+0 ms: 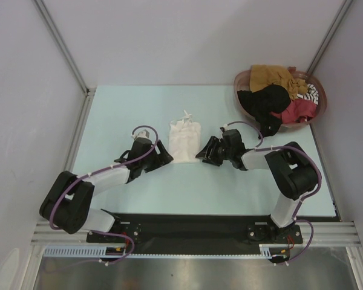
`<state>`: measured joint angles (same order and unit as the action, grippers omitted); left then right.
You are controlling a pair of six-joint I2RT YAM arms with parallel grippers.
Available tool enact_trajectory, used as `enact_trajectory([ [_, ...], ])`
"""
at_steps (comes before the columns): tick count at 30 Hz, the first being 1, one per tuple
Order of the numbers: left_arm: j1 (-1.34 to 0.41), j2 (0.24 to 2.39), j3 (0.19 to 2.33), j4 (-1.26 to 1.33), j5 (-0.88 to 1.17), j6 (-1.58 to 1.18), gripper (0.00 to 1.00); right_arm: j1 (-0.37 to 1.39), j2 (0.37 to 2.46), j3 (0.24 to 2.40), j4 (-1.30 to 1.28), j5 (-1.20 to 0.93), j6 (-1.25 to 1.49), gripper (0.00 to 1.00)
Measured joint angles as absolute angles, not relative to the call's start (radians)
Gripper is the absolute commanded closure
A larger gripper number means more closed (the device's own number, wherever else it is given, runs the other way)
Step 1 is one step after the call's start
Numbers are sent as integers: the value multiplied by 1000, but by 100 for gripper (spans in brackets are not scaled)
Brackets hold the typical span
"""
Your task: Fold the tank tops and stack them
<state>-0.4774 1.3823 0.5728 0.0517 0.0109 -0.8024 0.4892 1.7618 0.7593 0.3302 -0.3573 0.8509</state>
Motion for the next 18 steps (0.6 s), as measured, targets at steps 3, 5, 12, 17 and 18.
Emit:
enact_trajectory([
  [3,-477,1392,569,106,11,-834,17,491,1777,757,366,-368,881,45],
  [5,-478,1404,569,134,11,-849,17,495,1780,756,374,-371,891,43],
  [12,-477,1436,553,196,20,-891,21,513,1780,738,392,-366,921,50],
  [17,-478,1448,537,218,30,-917,23,523,1780,723,409,-350,940,59],
  [18,-478,1454,536,224,32,-920,23,524,1781,722,409,-345,942,63],
])
